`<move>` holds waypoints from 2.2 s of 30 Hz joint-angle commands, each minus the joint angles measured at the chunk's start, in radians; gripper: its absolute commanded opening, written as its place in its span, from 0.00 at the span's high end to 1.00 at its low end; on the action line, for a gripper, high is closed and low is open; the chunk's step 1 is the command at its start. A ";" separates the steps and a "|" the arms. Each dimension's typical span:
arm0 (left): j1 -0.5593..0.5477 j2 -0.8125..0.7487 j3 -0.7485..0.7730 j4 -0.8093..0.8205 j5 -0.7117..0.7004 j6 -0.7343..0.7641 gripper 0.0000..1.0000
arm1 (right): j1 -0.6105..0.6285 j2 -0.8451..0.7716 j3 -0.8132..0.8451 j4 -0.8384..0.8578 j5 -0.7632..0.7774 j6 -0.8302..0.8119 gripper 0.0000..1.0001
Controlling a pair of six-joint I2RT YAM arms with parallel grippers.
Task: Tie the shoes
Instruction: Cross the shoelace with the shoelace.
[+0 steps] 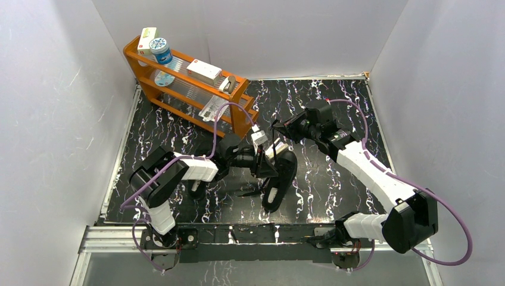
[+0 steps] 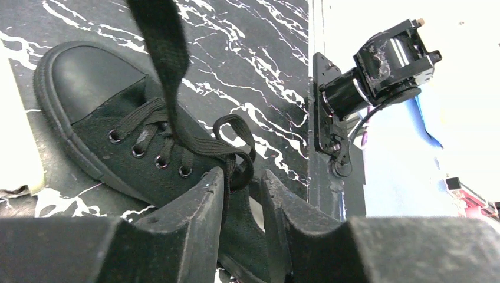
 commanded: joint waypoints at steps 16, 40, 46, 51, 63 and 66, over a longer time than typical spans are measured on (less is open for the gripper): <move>-0.010 0.058 0.039 0.086 -0.053 -0.021 0.65 | -0.004 -0.028 0.041 0.022 0.008 0.026 1.00; -0.035 -0.092 0.006 0.022 -0.075 -0.002 1.00 | -0.133 0.274 0.244 -0.315 -0.010 -0.875 1.00; -0.035 -0.098 0.002 0.022 -0.073 -0.006 1.00 | -0.121 0.297 0.173 -0.444 -0.180 -0.885 1.00; -0.035 -0.103 -0.007 0.022 -0.085 -0.014 1.00 | -0.139 0.317 0.217 -0.600 -0.174 -1.004 0.67; -0.034 -0.130 -0.027 0.002 -0.077 0.021 1.00 | -0.225 0.282 0.318 -0.749 -0.485 -1.251 0.32; -0.035 -0.138 -0.033 -0.001 -0.095 0.020 1.00 | -0.175 0.221 0.246 -0.613 -0.509 -1.253 0.34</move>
